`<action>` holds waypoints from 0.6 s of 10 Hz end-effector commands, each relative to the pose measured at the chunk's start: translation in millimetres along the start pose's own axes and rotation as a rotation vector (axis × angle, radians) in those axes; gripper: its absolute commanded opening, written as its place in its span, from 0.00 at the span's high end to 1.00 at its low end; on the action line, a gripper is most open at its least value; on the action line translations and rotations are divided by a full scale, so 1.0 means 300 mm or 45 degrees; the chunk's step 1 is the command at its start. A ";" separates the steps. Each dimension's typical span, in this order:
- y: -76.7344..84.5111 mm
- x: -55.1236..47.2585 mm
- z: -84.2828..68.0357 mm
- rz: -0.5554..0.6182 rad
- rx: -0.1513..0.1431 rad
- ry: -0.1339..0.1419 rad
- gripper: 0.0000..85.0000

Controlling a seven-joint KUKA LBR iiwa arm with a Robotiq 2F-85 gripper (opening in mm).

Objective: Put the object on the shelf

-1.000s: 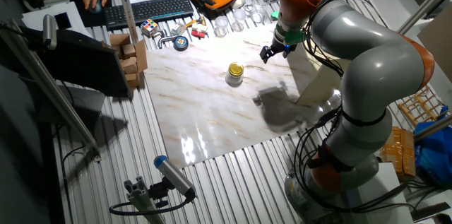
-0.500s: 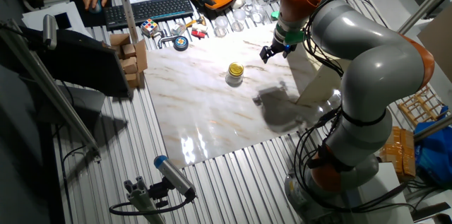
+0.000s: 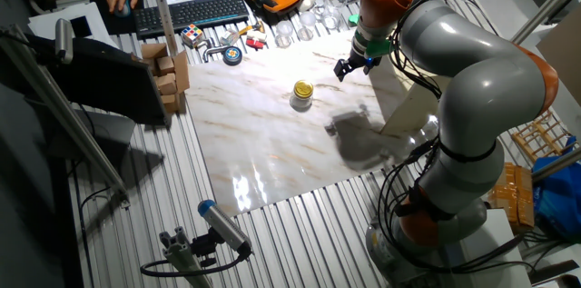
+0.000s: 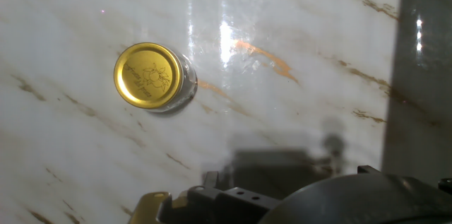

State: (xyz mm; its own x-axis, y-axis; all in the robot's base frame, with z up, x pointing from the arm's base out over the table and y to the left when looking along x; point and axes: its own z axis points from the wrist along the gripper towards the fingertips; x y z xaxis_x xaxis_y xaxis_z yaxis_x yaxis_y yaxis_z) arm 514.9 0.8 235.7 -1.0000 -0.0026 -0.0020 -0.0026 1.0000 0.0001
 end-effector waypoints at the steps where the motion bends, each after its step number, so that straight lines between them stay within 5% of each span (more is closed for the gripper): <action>1: 0.000 0.000 0.000 0.000 0.000 0.000 1.00; 2: -0.001 0.000 -0.004 -0.140 0.016 0.038 1.00; 6: 0.000 -0.001 -0.007 -0.140 0.016 0.040 1.00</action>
State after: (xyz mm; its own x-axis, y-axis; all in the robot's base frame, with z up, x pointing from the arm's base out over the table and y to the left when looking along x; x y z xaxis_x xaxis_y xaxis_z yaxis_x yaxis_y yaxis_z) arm 515.0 0.6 237.7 -0.9933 -0.1119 0.0291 -0.1123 0.9936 -0.0107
